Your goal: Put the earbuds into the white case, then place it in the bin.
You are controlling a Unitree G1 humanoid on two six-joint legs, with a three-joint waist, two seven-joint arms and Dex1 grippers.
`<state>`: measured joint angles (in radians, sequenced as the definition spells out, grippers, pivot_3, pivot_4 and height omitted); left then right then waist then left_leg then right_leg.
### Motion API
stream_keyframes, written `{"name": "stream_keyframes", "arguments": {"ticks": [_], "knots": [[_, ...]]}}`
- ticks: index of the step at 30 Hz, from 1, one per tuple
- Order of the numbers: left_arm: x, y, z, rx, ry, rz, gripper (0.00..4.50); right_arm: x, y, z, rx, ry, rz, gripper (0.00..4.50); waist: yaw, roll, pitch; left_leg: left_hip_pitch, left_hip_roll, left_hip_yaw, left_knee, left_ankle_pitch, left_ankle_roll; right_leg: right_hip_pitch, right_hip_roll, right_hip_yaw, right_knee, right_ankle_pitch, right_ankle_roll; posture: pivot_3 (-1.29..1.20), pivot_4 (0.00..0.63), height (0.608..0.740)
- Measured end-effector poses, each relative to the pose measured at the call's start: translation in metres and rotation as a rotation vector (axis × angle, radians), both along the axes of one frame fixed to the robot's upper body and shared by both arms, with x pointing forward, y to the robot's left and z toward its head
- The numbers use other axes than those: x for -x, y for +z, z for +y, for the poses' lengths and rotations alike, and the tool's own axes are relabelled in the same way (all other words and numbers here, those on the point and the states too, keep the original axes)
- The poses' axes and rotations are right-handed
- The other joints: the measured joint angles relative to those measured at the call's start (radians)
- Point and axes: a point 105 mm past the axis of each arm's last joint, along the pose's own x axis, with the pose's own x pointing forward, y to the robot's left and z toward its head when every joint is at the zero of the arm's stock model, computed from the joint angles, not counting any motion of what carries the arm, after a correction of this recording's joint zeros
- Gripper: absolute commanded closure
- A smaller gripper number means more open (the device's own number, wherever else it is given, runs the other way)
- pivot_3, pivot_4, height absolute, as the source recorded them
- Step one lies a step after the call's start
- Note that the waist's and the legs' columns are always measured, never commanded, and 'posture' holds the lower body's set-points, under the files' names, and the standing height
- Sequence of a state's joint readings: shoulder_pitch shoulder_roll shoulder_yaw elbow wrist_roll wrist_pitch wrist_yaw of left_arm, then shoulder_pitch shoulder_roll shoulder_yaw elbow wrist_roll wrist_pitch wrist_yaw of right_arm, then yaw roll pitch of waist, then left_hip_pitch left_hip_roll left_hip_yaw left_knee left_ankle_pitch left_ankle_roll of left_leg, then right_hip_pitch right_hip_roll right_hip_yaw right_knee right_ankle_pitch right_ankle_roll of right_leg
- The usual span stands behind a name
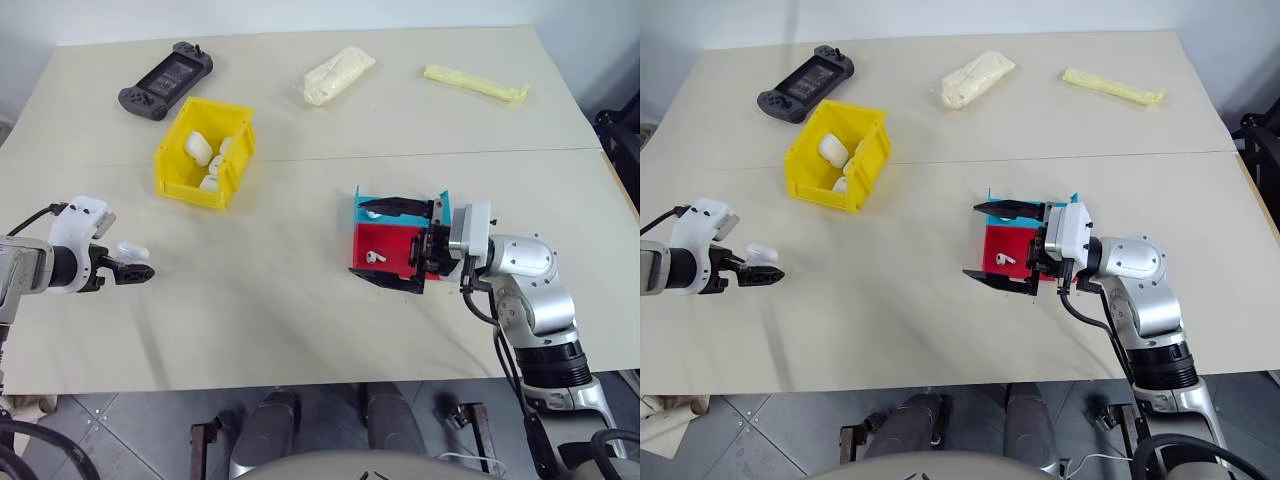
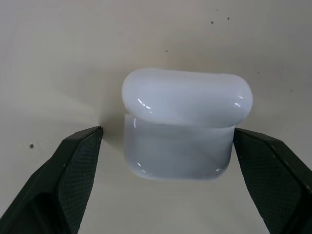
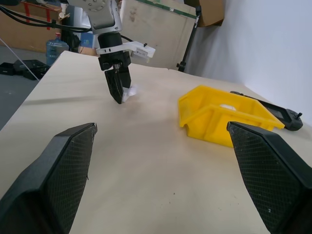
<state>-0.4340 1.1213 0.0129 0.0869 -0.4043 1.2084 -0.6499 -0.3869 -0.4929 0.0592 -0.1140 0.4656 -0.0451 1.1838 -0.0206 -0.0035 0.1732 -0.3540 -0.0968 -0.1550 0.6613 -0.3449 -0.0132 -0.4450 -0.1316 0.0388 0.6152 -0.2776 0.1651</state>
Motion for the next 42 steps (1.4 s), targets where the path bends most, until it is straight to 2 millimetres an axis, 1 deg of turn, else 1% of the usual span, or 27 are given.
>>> {"name": "stream_keyframes", "arguments": {"ticks": [1,4,5,12,15,18,23,24,25,27,29,32,36,39,42], "knots": [[0.0,0.0,0.0,-0.003,-0.003,0.001,0.67,0.0,-0.001,0.0,0.002,-0.003,0.004,0.0,0.0,0.0,0.0,0.0,0.0,0.0,0.0,0.0,0.0,0.0,0.0,0.0,0.0,0.0,0.0,0.0,0.15,0.74],[0.0,0.0,-0.001,-0.006,-0.009,0.009,1.59,0.0,-0.002,-0.001,0.002,-0.009,0.007,0.0,-0.001,0.0,0.0,0.0,0.0,0.0,0.0,0.0,0.0,0.0,0.0,0.0,0.001,0.0,0.0,0.0,0.15,0.74],[0.0,0.0,-0.001,-0.006,-0.007,0.012,1.69,0.0,-0.002,-0.001,0.002,-0.011,0.006,0.0,-0.002,0.0,0.0,0.0,0.0,0.0,0.0,0.0,0.0,0.0,0.0,0.0,0.001,0.0,0.0,0.0,0.15,0.74],[0.009,0.0,-0.004,0.024,-0.002,0.006,1.69,-0.001,-0.001,-0.004,0.01,-0.014,-0.008,0.0,-0.007,0.0,0.0,0.0,0.001,0.001,0.0,0.0,0.0,-0.001,0.0,0.0,0.001,0.0,0.0,0.0,0.15,0.74],[0.015,-0.002,-0.018,0.122,-0.062,-0.052,1.69,-0.001,-0.001,-0.005,0.016,-0.016,-0.012,0.0,-0.006,0.0,0.0,0.0,0.001,0.001,0.0,0.0,0.0,-0.001,0.0,0.0,0.0,0.0,0.0,0.0,0.15,0.74],[0.028,-0.001,-0.045,0.239,-0.23,-0.187,1.69,-0.002,-0.002,-0.01,0.025,-0.031,-0.008,0.0,-0.006,0.0,0.0,-0.001,0.002,0.001,0.001,-0.001,0.0,-0.001,0.0,-0.001,-0.001,0.0,0.0,0.0,0.15,0.74],[0.045,0.03,-0.084,0.415,-0.474,-0.579,1.69,-0.003,-0.005,-0.017,0.046,-0.049,0.003,0.0,-0.001,0.0,0.0,-0.001,0.004,0.003,0.002,-0.001,-0.001,0.0,0.001,-0.002,-0.007,0.002,-0.003,0.0,0.15,0.74],[0.05,0.036,-0.096,0.46,-0.527,-0.65,1.69,-0.003,-0.005,-0.019,0.057,-0.054,0.004,0.0,0.002,0.0,0.0,-0.001,0.004,0.003,0.003,-0.001,0.0,0.001,0.001,-0.002,-0.007,0.002,-0.003,0.0,0.15,0.74],[0.054,0.037,-0.11,0.492,-0.579,-0.691,1.69,-0.004,-0.004,-0.024,0.072,-0.068,0.002,0.0,0.008,0.0,0.0,-0.001,0.003,0.003,0.003,-0.002,0.0,0.001,0.0,-0.002,-0.008,0.002,-0.003,0.0,0.15,0.74],[0.057,0.035,-0.137,0.554,-0.674,-0.757,1.69,-0.009,0.001,-0.039,0.093,-0.127,-0.01,0.0,0.025,-0.001,0.0,-0.001,0.003,0.004,0.005,-0.002,0.001,0.002,0.0,-0.002,-0.008,0.002,-0.003,0.0,0.15,0.74],[0.052,0.036,-0.152,0.584,-0.7,-0.803,1.69,-0.011,0.006,-0.052,0.112,-0.174,-0.028,0.0,0.032,-0.001,0.0,-0.001,0.003,0.004,0.005,-0.002,0.001,0.002,0.001,-0.002,-0.008,0.002,-0.003,0.0,0.15,0.74],[0.042,0.039,-0.186,0.62,-0.785,-0.873,1.69,-0.008,0.003,-0.075,0.144,-0.259,-0.009,0.0,0.048,-0.001,0.0,-0.001,0.002,0.009,0.005,-0.002,0.001,0.003,0.001,-0.002,-0.009,0.003,-0.003,0.0,0.15,0.74],[0.032,0.037,-0.237,0.751,-0.895,-0.954,1.69,0.006,-0.013,-0.109,0.195,-0.381,0.05,0.0,0.05,-0.002,0.0,-0.001,0.002,0.015,0.006,-0.003,0.003,0.004,0.001,-0.002,-0.009,0.004,-0.001,0.0,0.15,0.74],[0.034,0.044,-0.263,0.893,-0.991,-0.936,1.69,0.018,-0.018,-0.135,0.222,-0.483,0.075,0.0,0.045,-0.002,0.0,0.0,0.003,0.017,0.006,-0.004,0.004,0.003,0.002,0.001,-0.009,0.004,-0.001,0.0,0.15,0.74],[0.036,0.047,-0.283,0.955,-1.085,-0.97,1.69,0.033,-0.024,-0.16,0.251,-0.578,0.113,0.0,0.046,-0.001,0.0,0.001,0.002,0.021,0.006,-0.004,0.004,0.004,0.003,0.003,-0.009,0.004,0.0,0.0,0.15,0.74]]}}
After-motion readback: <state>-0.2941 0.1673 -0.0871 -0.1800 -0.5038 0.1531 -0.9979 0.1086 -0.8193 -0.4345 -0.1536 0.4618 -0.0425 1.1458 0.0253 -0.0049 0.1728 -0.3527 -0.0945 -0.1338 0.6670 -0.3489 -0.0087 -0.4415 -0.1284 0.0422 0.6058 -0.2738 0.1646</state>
